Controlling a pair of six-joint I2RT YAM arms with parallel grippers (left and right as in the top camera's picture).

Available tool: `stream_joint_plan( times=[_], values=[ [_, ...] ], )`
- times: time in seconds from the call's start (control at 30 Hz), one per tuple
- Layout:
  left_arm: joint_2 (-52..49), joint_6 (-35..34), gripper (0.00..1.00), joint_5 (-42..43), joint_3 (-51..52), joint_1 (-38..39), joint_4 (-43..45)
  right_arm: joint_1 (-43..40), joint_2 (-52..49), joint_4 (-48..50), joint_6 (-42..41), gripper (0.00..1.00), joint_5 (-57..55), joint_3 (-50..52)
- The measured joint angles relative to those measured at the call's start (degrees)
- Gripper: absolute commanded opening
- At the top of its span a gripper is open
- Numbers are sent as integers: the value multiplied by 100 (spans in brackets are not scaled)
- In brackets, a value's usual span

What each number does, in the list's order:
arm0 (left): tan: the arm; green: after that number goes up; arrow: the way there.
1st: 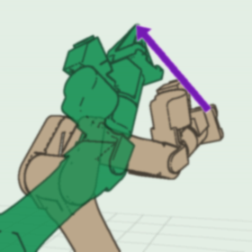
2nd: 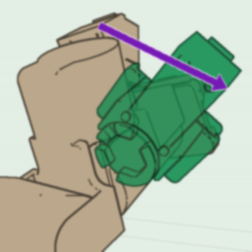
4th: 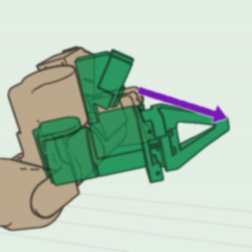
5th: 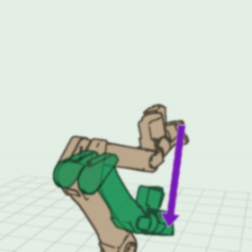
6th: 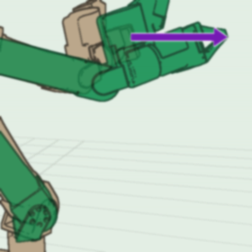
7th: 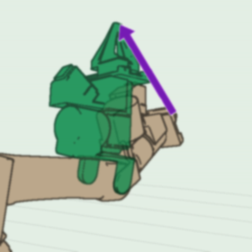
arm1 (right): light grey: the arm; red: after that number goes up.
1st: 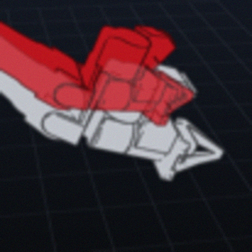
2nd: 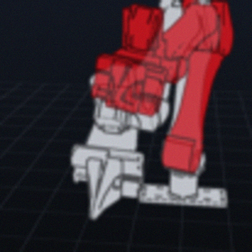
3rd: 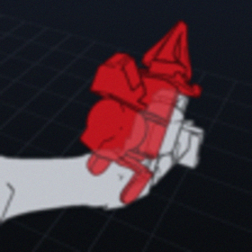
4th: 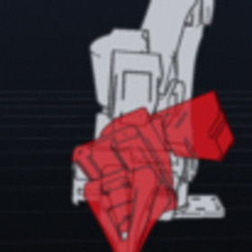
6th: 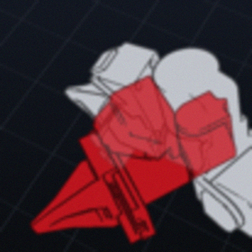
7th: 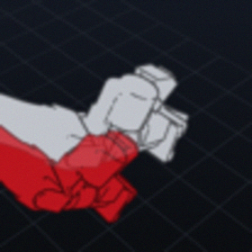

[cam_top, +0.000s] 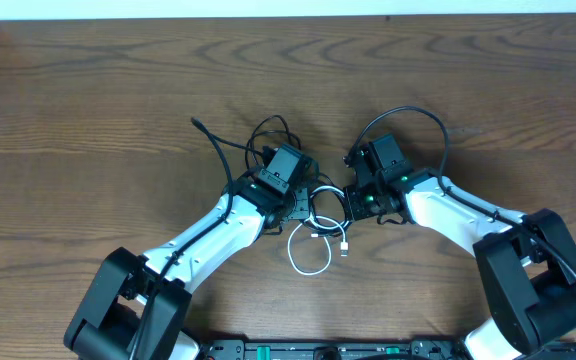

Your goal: Untangle cables

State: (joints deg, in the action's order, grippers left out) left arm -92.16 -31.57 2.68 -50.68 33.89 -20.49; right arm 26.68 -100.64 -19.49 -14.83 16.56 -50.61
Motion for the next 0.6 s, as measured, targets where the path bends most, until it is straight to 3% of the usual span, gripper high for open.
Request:
stream_joint_plan(
  times=[0.2,0.47,0.6],
  values=[
    [0,-17,36,691,0,-4,61,-402,756,-232,0,1,848,33],
    [0,-48,64,1154,0,-4,210,-643,1744,-240,-111,1,1915,33],
    [0,-17,67,1259,0,-4,297,-643,1744,-258,-129,1,2312,33]
  ],
)
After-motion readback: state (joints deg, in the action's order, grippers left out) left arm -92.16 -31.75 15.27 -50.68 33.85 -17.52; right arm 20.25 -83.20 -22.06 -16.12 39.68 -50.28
